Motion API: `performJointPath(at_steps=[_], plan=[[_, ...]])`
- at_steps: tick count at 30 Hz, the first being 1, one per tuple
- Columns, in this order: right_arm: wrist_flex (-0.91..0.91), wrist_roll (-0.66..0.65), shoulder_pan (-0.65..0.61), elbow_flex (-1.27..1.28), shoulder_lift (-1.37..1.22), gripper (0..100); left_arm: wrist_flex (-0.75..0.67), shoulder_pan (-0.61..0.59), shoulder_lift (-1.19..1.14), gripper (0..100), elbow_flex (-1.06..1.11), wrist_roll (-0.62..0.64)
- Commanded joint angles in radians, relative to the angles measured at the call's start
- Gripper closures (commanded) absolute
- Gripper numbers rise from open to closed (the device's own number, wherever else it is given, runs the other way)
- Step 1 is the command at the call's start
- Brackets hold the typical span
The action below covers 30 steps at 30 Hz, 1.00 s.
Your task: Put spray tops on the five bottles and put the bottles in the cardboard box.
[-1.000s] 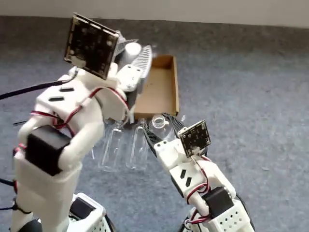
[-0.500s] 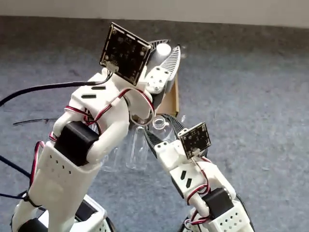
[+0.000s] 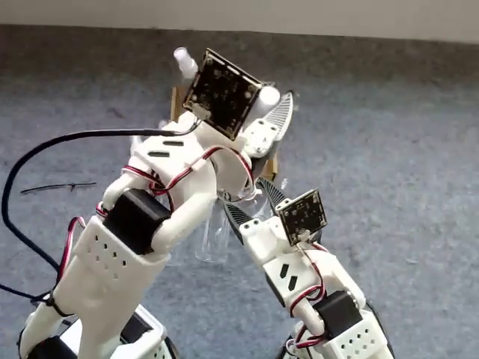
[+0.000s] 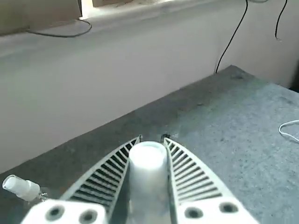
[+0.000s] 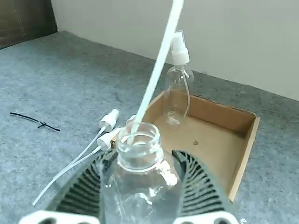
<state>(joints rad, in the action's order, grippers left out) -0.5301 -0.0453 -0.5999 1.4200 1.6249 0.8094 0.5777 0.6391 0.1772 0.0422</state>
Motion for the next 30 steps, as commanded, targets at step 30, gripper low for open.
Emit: performJointPath(at_steps=[30], plan=[[0.021, 0.009, -0.002, -0.012, 0.013, 99.5, 0.034, 0.005, 0.015, 100, -0.147, 0.000]])
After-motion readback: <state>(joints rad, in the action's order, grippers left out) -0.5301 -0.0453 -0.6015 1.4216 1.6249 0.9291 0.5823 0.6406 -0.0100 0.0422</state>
